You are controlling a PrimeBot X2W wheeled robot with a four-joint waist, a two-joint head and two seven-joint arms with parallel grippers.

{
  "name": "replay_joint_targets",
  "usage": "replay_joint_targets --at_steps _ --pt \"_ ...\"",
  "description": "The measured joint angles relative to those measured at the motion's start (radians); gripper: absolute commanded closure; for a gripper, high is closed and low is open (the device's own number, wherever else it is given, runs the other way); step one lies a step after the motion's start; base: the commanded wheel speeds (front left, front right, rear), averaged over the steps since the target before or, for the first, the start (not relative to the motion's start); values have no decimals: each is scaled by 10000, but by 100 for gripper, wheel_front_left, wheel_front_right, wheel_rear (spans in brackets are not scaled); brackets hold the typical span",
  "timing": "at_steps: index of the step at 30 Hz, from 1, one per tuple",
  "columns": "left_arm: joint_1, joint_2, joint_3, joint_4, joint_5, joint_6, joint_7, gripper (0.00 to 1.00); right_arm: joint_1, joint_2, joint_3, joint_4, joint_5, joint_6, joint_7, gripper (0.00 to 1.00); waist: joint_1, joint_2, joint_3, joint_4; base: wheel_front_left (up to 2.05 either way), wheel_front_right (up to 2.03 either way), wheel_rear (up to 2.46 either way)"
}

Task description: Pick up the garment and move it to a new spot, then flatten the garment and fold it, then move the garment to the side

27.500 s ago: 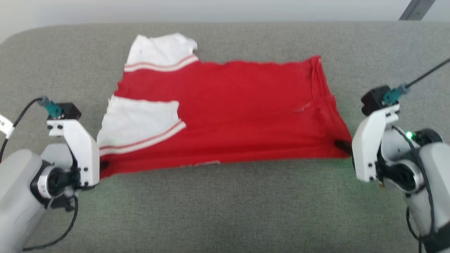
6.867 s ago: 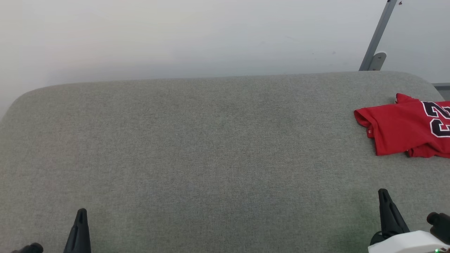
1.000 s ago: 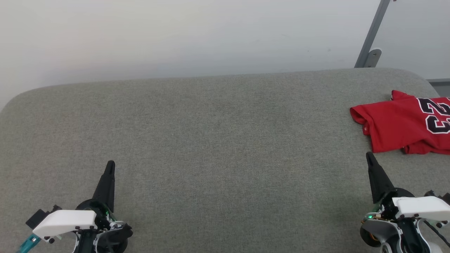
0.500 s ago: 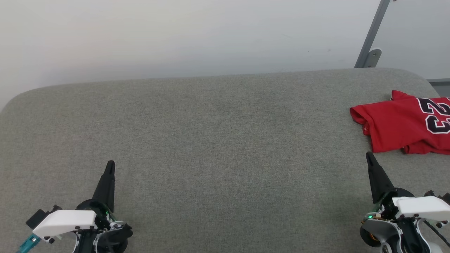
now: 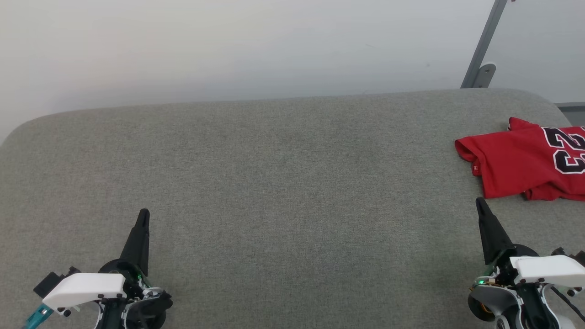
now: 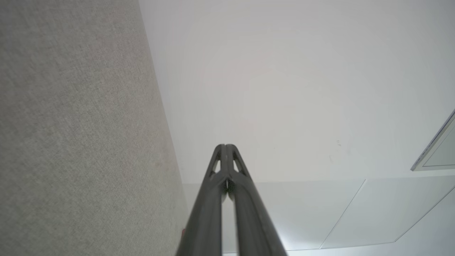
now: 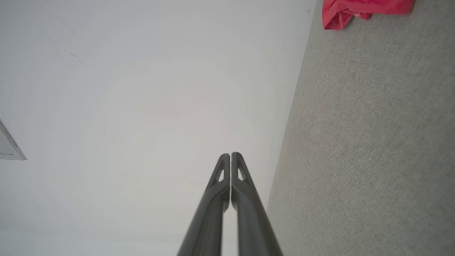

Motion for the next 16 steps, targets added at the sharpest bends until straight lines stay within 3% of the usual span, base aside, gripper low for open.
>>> replay_joint_targets --at_steps 16 --pt "0 -4 0 0 0 0 0 100 0 0 0 0 0 0 0 100 0 0 0 0 0 0 0"
